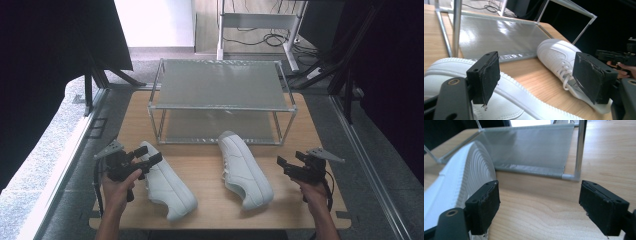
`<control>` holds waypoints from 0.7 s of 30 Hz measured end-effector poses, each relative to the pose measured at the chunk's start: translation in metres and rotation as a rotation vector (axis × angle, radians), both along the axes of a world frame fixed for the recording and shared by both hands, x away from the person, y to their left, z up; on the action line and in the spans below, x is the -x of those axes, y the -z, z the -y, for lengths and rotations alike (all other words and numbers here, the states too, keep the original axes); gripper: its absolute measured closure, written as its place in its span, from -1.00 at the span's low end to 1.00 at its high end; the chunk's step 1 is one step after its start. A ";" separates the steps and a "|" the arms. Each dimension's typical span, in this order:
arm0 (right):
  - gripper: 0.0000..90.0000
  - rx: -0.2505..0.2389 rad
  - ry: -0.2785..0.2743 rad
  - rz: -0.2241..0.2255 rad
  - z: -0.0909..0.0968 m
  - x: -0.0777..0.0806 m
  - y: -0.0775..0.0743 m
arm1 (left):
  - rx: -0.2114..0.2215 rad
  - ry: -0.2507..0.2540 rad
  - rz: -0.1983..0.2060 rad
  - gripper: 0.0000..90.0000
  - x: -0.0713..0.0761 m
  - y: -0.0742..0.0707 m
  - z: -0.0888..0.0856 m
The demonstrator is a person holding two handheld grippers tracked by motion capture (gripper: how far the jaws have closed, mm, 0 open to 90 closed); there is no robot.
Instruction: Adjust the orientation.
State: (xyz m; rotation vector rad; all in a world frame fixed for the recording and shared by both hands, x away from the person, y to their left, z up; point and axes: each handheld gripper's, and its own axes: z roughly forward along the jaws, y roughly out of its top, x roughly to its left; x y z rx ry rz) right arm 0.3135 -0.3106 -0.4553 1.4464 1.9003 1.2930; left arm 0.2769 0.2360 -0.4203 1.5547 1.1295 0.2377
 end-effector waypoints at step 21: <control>-0.37 -0.013 0.006 -0.012 0.004 0.000 0.003 | -0.022 -0.023 -0.020 0.21 0.007 -0.002 0.002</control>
